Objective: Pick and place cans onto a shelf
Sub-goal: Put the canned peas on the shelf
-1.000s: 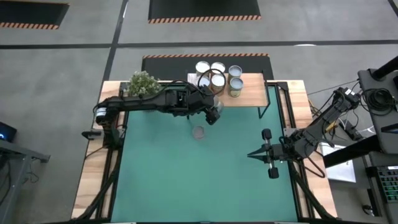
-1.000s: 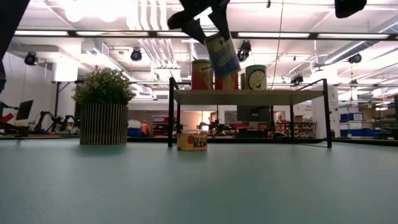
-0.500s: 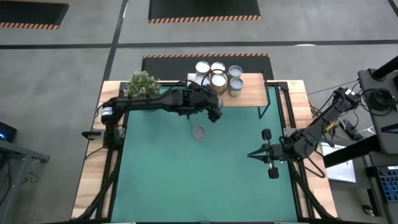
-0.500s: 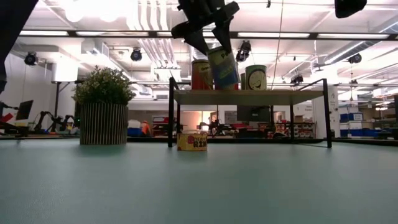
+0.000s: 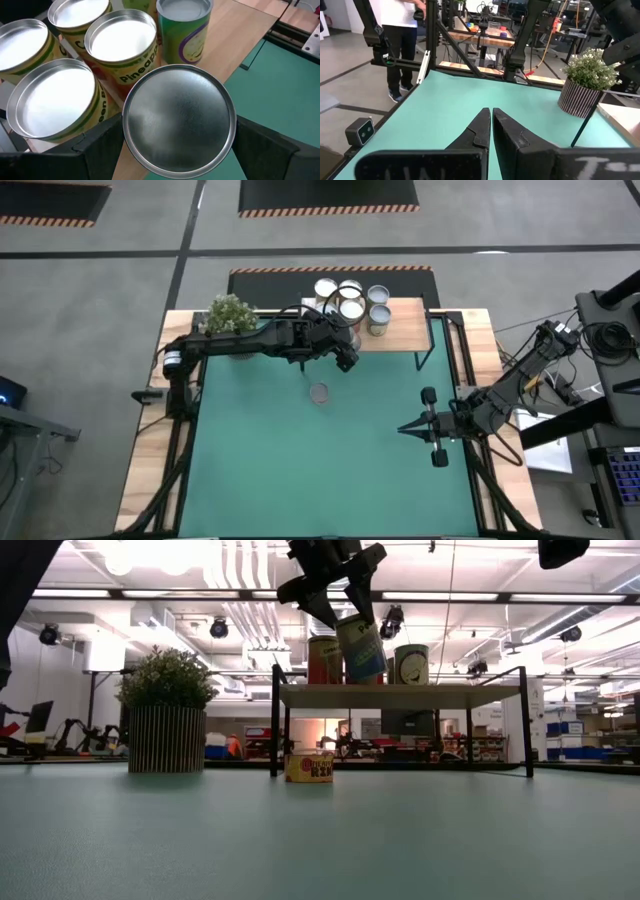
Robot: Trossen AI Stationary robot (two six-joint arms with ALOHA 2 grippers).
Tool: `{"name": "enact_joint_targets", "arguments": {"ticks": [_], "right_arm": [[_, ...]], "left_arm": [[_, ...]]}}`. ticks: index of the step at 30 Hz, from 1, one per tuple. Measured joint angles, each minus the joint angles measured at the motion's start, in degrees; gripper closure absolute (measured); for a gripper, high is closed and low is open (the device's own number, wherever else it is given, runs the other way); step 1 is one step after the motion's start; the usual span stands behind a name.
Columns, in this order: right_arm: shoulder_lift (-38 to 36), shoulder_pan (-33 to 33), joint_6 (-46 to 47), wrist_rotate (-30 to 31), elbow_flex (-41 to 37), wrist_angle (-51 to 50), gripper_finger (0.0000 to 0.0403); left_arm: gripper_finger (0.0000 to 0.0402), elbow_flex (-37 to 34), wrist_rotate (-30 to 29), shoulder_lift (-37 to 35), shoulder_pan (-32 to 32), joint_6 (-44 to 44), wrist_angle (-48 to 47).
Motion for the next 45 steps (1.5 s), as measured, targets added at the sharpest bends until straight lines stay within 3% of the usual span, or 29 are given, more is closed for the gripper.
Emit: {"name": "enact_joint_targets", "arguments": {"ticks": [13, 23, 31, 37, 45], "right_arm": [[0.0, 0.0, 0.0, 0.0, 0.0, 0.0, 0.0394], [0.0, 0.0, 0.0, 0.0, 0.0, -0.1, 0.0394], [0.0, 0.0, 0.9, 0.0, 0.0, -1.6, 0.0394], [0.0, 0.0, 1.8, 0.0, 0.0, -2.0, 0.0394], [0.8, 0.0, 8.1, 3.2, 0.0, -4.5, 0.0394]], "left_arm": [[0.0054, 0.0, -0.1, 0.0, 0.6, -0.1, 1.7], [0.0052, 0.6, -1.6, 0.0, 0.5, 2.4, 2.4], [0.0051, 1.0, -6.1, -0.2, 0.5, 4.1, 2.1], [0.0051, 3.5, -6.1, -0.5, -1.6, 10.4, 2.2], [0.0053, 5.8, -12.2, -1.4, -13.3, 28.2, 2.5]]}}
